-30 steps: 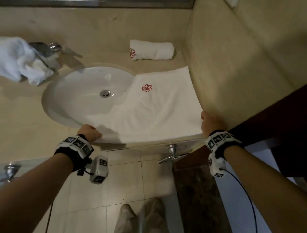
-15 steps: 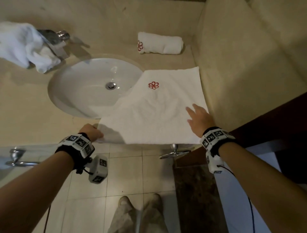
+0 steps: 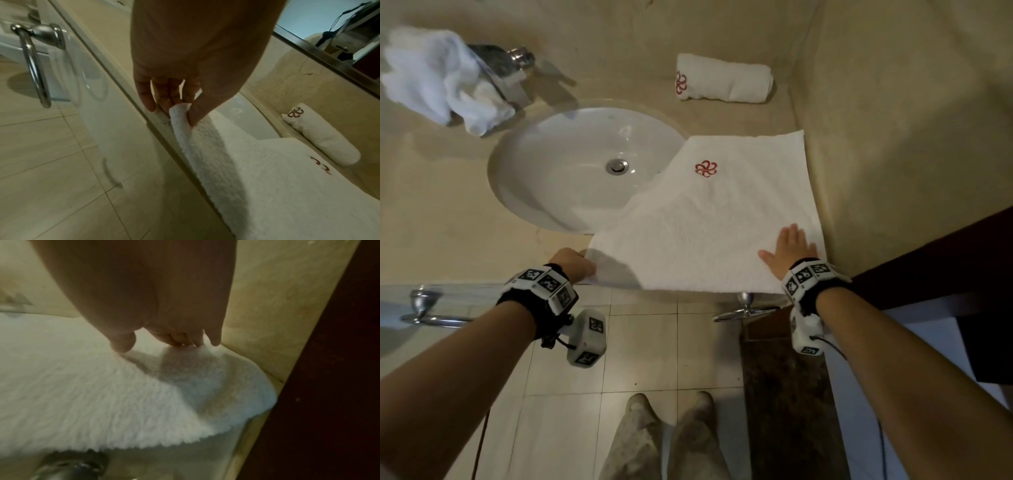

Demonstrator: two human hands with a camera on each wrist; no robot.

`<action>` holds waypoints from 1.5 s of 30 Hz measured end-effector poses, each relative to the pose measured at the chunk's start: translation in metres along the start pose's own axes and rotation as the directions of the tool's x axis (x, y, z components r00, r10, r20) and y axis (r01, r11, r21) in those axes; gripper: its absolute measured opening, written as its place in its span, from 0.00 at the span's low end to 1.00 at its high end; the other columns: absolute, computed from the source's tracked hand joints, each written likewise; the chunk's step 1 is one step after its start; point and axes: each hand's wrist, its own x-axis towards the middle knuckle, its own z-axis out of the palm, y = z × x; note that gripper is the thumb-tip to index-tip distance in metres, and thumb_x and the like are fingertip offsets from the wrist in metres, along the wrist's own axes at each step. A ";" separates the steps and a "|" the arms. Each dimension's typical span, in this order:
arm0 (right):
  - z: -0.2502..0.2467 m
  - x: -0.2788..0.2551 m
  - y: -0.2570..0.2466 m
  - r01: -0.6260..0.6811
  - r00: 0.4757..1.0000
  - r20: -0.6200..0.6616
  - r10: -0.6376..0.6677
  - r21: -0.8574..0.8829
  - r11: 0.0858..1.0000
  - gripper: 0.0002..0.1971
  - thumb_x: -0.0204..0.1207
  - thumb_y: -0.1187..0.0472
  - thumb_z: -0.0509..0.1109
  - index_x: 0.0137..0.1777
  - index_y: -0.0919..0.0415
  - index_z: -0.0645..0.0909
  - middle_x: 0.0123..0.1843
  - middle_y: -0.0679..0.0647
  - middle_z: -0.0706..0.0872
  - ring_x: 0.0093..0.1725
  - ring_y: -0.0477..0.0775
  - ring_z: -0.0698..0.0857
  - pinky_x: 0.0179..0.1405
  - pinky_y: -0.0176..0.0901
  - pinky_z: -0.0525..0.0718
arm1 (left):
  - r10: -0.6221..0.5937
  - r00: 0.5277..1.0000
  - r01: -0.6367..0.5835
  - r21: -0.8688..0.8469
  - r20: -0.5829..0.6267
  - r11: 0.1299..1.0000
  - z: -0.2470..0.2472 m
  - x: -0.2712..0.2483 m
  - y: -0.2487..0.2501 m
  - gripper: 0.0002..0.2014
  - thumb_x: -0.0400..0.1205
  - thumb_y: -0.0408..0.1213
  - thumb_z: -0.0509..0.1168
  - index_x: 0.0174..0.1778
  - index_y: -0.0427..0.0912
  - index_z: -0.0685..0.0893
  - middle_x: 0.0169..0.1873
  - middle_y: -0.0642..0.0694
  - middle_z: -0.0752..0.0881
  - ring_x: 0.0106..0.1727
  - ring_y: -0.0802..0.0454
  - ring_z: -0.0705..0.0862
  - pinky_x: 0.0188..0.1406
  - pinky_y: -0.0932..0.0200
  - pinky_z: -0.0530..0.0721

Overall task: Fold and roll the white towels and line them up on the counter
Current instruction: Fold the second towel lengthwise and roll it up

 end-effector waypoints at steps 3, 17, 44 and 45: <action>-0.008 -0.001 0.004 0.008 0.998 -0.061 -0.004 0.062 0.998 0.37 0.83 0.42 0.52 0.83 0.61 0.42 0.85 0.62 0.41 0.84 0.64 0.45 0.83 0.61 0.51 | -0.006 1.000 0.006 -0.017 0.007 1.000 0.000 -0.003 0.003 0.17 0.80 0.29 0.64 0.61 0.21 0.79 0.51 0.29 0.81 0.48 0.37 0.78 0.47 0.51 0.76; -0.027 -0.027 -0.008 0.277 0.960 -0.179 -0.214 0.517 0.810 0.19 0.85 0.57 0.57 0.74 0.60 0.72 0.76 0.59 0.74 0.74 0.59 0.73 0.72 0.45 0.69 | 0.076 0.996 -0.026 -0.734 0.035 0.679 -0.028 -0.029 0.060 0.10 0.82 0.27 0.59 0.34 0.39 0.74 0.34 0.44 0.78 0.40 0.46 0.80 0.29 0.57 0.80; -0.002 -0.007 0.041 -0.091 0.983 -0.032 0.181 0.773 0.628 0.28 0.75 0.61 0.72 0.72 0.70 0.68 0.70 0.63 0.77 0.68 0.62 0.77 0.61 0.42 0.74 | 0.388 0.910 -0.347 -0.247 0.144 0.905 0.113 -0.046 0.138 0.15 0.75 0.35 0.71 0.54 0.39 0.76 0.53 0.39 0.80 0.56 0.41 0.80 0.50 0.51 0.80; -0.002 -0.007 0.041 -0.083 0.983 -0.039 0.178 0.774 0.627 0.25 0.75 0.63 0.72 0.70 0.70 0.71 0.69 0.63 0.78 0.67 0.62 0.79 0.58 0.41 0.75 | 0.395 0.909 -0.357 -0.244 0.131 0.902 0.111 -0.045 0.139 0.13 0.75 0.35 0.70 0.53 0.39 0.76 0.54 0.37 0.82 0.57 0.39 0.81 0.51 0.49 0.81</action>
